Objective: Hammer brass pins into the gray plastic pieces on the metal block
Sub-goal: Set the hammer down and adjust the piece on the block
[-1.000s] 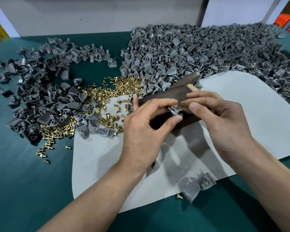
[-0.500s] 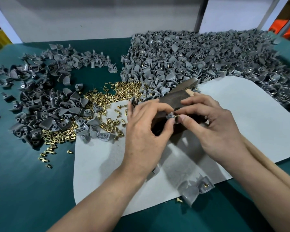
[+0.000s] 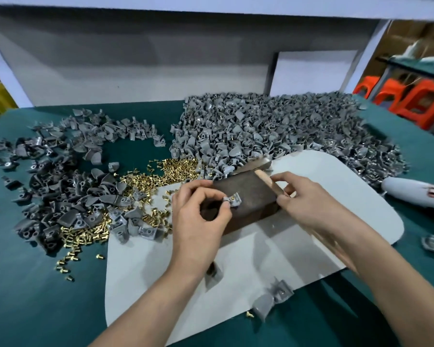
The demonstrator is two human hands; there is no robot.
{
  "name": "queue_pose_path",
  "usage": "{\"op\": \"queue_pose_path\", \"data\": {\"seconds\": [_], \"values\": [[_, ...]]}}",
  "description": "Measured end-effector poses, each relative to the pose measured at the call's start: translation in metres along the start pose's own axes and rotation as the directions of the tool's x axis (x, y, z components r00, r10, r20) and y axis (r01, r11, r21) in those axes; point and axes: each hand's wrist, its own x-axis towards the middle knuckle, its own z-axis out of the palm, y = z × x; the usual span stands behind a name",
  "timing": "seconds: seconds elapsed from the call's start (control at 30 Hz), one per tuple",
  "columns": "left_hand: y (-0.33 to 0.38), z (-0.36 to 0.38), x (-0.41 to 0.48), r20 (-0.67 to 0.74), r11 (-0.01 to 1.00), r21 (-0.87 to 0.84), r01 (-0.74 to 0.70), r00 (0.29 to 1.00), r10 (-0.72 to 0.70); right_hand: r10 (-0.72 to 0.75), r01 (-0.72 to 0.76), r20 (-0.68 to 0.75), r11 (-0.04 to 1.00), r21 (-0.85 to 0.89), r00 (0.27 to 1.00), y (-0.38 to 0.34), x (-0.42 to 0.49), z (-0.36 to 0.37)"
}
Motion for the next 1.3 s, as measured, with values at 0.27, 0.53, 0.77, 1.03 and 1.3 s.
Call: {"op": "queue_pose_path", "data": {"seconds": [0.27,0.53,0.77,1.03,1.3], "values": [[0.0,0.0,0.001,0.023,1.0,-0.007,0.02,1.0,-0.02,-0.095,0.13,-0.292,0.986,0.104,0.952,0.004,-0.019,-0.027],[-0.001,0.001,0.002,0.006,0.999,-0.038,-0.007,1.0,0.008,-0.284,0.279,-0.091,0.958,-0.062,0.955,-0.043,-0.078,-0.046],[-0.004,0.0,0.001,0.0,0.998,-0.047,-0.028,1.0,0.029,-0.344,0.31,-0.205,0.934,-0.177,0.916,-0.057,-0.089,-0.045],[-0.003,0.001,0.002,-0.009,0.997,-0.068,-0.027,1.0,0.027,-0.328,0.298,-0.23,0.942,-0.154,0.916,-0.051,-0.091,-0.039],[-0.004,0.002,0.003,-0.008,0.994,-0.102,0.024,1.0,-0.025,-0.346,0.329,-0.276,0.938,-0.107,0.897,-0.056,-0.086,-0.055]]}}
